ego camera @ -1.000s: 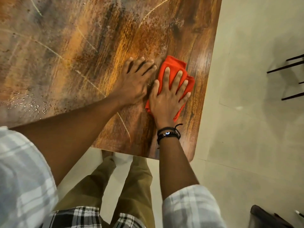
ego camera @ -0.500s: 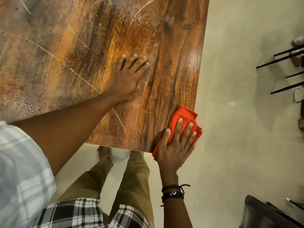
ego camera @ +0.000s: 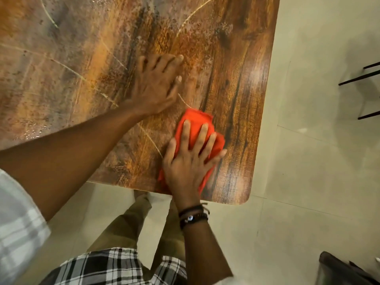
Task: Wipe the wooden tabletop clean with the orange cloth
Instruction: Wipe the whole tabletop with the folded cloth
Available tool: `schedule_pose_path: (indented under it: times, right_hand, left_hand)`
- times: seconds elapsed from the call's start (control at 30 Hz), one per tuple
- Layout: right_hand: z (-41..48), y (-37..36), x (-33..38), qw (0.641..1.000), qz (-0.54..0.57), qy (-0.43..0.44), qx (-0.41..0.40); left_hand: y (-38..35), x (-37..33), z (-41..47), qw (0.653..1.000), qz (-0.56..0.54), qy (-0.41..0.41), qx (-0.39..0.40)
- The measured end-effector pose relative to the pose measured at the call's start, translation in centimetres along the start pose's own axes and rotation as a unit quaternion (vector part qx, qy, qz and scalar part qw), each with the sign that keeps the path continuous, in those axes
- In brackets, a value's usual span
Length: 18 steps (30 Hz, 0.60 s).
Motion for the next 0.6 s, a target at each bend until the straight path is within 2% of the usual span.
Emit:
schedule_pose_path:
  times: [0.13, 0.3, 0.47, 0.6]
  right_hand:
    - [9.2, -0.1, -0.6, 0.999, -0.004, -0.015, -0.029]
    - [16.3, -1.0, -1.4, 0.999, -0.02, -0.022, 0.018]
    - [13.1, -0.8, -0.7, 1.0, -0.021, -0.002, -0.002]
    - [5.3, -0.3, 1.7, 0.999, 0.013, 0.047, 0.017]
  left_hand:
    - [-0.9, 1.3, -0.3, 1.0, 0.022, 0.016, 0.009]
    - [-1.5, 1.2, 0.2, 0.999, 0.029, 0.014, 0.038]
    - [-1.7, 0.9, 0.0, 0.998, 0.029, -0.001, 0.06]
    - [-1.8, 0.9, 0.1, 0.997, 0.027, -0.001, 0.072]
Point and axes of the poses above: each hand's wrist, its own z-axis towards the middle knuckle, its own y-axis out of the back of the hand, x = y × z, the point moved 8 cm from there along z, towards the middle knuckle, and after that the axes turned 9 degrees about y, right-handed, at the moved point
